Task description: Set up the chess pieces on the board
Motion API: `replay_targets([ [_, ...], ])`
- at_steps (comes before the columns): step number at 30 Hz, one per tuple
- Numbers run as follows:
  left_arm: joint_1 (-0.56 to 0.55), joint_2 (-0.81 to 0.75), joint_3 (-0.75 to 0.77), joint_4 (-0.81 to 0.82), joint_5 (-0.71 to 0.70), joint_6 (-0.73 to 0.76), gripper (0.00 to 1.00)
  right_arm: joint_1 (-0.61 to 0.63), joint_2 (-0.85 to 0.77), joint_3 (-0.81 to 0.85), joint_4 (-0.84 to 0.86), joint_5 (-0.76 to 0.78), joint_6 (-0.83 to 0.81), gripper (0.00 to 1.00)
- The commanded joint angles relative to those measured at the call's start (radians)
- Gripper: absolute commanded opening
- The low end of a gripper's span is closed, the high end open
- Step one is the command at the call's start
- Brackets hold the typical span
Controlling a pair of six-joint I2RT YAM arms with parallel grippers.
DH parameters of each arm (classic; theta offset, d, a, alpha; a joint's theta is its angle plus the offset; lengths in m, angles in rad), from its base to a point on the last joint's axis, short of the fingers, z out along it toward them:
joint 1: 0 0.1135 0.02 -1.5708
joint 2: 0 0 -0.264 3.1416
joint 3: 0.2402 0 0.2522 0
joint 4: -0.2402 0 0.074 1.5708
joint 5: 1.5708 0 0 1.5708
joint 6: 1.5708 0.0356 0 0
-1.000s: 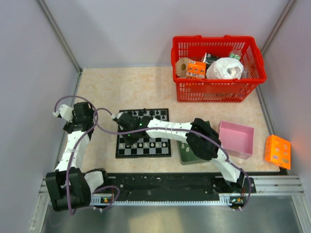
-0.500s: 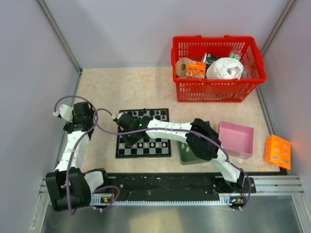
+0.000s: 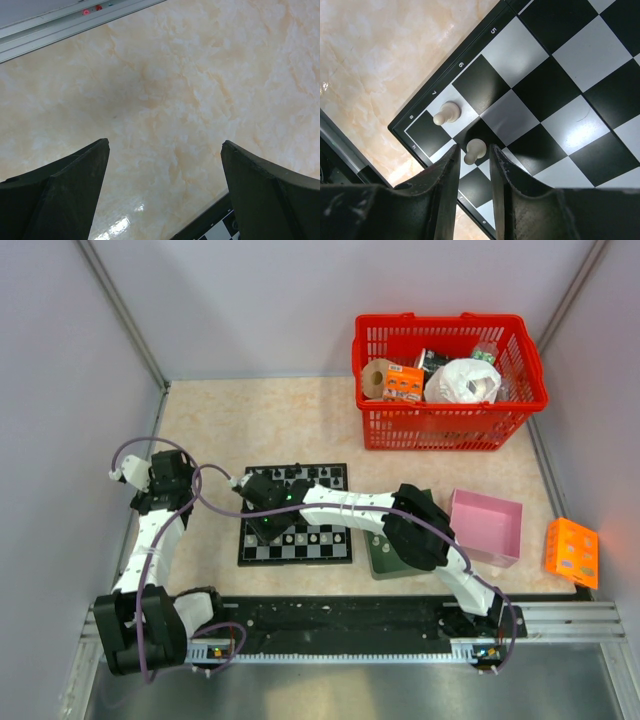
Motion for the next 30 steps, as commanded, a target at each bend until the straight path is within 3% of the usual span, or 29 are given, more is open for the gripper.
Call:
replay_targets([
  [1,0.003,-0.031,0.012,0.023,-0.011,0.001,0.99,0.015,-0.054,0.028,0.006,0.013,-0.019,0.31],
  [12,0.003,-0.04,0.025,0.012,-0.01,0.017,0.99,-0.041,-0.089,0.102,0.013,0.063,-0.043,0.35],
  [15,0.005,-0.036,0.034,0.02,-0.001,0.039,0.99,-0.068,-0.127,0.085,0.041,0.064,-0.056,0.46],
  [20,0.005,-0.045,0.04,0.044,0.042,0.085,0.99,-0.129,-0.194,0.054,0.069,0.09,-0.068,0.5],
  [24,0.005,-0.059,0.037,0.07,0.078,0.117,0.99,-0.17,-0.286,-0.008,0.095,0.108,-0.089,0.51],
  [30,0.005,-0.054,0.08,0.084,0.154,0.183,0.99,-0.233,-0.515,-0.231,0.185,0.161,-0.093,0.6],
])
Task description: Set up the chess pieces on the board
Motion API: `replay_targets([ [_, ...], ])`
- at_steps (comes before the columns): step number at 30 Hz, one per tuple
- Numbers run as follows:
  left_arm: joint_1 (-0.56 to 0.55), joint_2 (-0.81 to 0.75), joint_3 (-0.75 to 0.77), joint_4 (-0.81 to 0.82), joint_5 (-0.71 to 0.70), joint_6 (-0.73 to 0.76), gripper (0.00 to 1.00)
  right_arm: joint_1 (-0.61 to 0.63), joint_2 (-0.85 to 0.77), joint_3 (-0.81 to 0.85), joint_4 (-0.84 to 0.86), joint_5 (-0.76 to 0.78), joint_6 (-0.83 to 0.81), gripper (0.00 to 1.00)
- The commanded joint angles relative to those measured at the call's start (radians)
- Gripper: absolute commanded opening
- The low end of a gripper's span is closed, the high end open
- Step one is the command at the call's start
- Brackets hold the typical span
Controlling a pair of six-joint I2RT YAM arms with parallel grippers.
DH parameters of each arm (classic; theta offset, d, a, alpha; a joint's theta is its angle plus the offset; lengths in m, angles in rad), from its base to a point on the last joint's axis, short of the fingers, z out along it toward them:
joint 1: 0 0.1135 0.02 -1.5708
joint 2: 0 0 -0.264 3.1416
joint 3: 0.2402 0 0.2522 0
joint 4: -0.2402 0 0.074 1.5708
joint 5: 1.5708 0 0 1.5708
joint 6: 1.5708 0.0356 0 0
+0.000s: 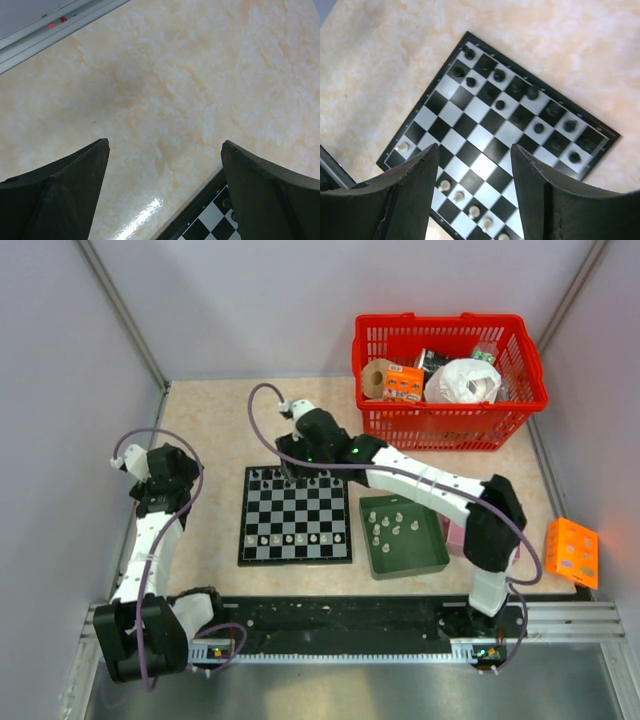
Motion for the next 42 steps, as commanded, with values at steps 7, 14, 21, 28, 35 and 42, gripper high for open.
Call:
replay_targets([
  [7,0.005,-0.002,0.094,0.088,0.116,0.084,0.99,-0.122,-0.467,-0.408,0.121,0.112,0.027,0.64],
  [14,0.005,0.065,0.137,0.085,0.168,0.089,0.99,-0.196,-0.655,-0.627,0.037,0.135,0.101,0.64],
  [21,0.005,0.105,0.147,0.108,0.176,0.095,0.99,-0.207,-0.724,-0.716,-0.118,0.142,0.193,0.56],
  [28,0.005,0.127,0.144,0.112,0.189,0.087,0.99,-0.253,-0.739,-0.811,-0.171,0.147,0.254,0.5],
  [35,0.005,0.128,0.136,0.117,0.185,0.093,0.99,-0.345,-0.694,-0.871,-0.087,0.106,0.222,0.44],
  [42,0.005,0.11,0.122,0.111,0.17,0.095,0.99,-0.353,-0.591,-0.844,-0.027,0.061,0.158,0.4],
])
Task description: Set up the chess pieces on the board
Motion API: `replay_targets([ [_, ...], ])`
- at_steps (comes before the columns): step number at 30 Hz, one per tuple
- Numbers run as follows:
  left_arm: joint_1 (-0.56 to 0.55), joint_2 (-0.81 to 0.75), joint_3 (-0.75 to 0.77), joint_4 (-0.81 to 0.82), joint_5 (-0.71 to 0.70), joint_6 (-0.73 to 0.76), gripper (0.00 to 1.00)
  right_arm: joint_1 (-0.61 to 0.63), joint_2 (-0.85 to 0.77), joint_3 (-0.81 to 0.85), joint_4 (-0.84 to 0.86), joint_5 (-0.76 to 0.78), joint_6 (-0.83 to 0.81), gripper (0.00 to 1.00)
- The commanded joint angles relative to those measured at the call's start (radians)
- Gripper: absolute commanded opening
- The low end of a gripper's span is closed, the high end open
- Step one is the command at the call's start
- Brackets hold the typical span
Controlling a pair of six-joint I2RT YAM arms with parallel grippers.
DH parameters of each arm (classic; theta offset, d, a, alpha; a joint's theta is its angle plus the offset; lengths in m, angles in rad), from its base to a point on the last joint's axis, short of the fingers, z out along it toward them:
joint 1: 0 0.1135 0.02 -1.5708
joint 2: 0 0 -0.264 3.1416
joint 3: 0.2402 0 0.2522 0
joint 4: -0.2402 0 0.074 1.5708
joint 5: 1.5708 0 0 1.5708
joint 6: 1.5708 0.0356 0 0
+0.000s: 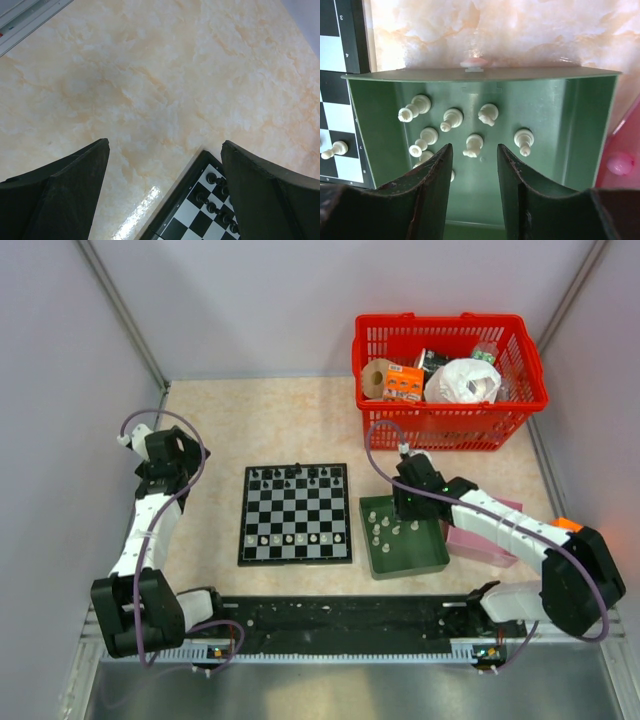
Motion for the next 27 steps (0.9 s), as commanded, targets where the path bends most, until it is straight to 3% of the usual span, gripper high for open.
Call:
replay_targets([
  [1,0.004,-0.021,0.008,0.041,-0.017,0.016,0.99,-0.008,0.034,0.038,0.082,-0.065,-0.051,0.4],
  [4,0.004,-0.023,0.008,0.038,-0.027,0.015,0.99,-0.008,0.034,0.049,0.102,-0.093,-0.058,0.4],
  [13,0.004,-0.017,0.002,0.041,-0.03,0.015,0.99,-0.018,-0.021,0.041,-0.026,0.141,0.004,0.43],
  [18,0.004,-0.018,0.002,0.042,-0.03,0.013,0.99,-0.047,-0.042,0.0,-0.029,0.105,0.023,0.43],
  [27,0.004,-0.018,-0.003,0.045,-0.027,0.004,0.99,-0.042,-0.059,0.029,0.044,-0.1,-0.055,0.43],
])
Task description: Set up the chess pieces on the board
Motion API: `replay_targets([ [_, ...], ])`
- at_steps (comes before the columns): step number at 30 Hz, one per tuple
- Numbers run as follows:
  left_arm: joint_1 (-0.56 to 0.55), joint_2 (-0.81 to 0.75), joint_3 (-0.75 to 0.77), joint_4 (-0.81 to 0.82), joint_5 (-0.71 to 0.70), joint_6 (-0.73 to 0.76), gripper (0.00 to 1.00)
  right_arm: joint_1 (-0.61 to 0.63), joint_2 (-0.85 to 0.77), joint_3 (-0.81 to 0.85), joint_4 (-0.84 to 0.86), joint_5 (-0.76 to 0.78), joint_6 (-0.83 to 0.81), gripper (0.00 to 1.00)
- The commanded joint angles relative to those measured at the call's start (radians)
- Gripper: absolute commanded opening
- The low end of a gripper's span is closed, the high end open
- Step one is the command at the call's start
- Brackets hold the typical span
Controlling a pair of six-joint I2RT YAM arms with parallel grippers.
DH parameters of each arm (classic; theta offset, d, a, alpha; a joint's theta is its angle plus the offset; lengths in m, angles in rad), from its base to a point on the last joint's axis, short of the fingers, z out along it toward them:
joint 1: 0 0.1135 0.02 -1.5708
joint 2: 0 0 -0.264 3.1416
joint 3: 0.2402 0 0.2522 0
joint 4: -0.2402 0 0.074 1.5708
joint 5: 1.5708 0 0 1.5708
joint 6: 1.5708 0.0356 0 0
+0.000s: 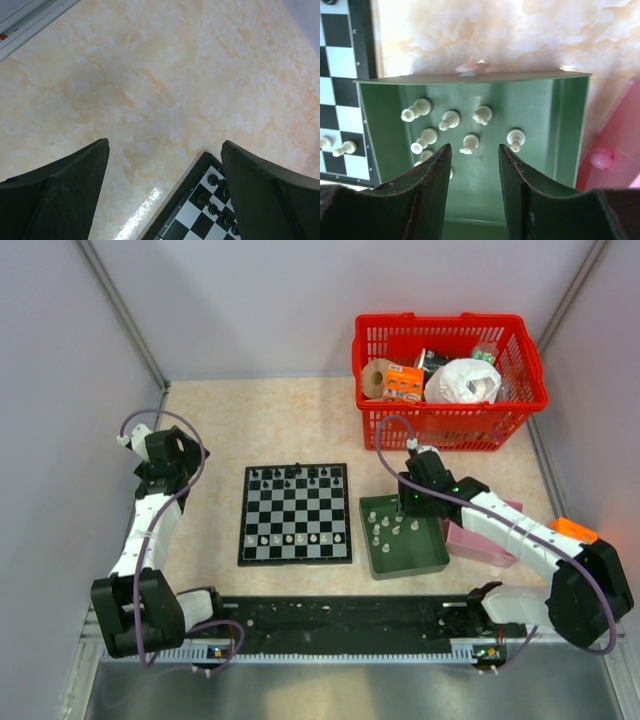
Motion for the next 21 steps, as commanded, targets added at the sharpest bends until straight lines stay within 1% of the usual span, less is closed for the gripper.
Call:
replay_targets([
  [1,0.004,-0.016,-0.004,0.045,-0.016,0.003,0.99,0.002,-0.006,0.029,0.065,-0.113,-0.036,0.43],
  [4,0.004,-0.019,-0.003,0.042,-0.02,0.005,0.99,0.017,0.023,0.034,0.079,-0.148,-0.043,0.43],
  [12,0.004,-0.014,0.0,0.041,-0.028,0.005,0.99,0.112,0.049,0.055,0.074,-0.148,-0.028,0.43],
  [21,0.005,-0.014,-0.007,0.045,-0.028,0.002,0.99,0.186,0.057,0.067,0.061,-0.145,0.01,0.43],
])
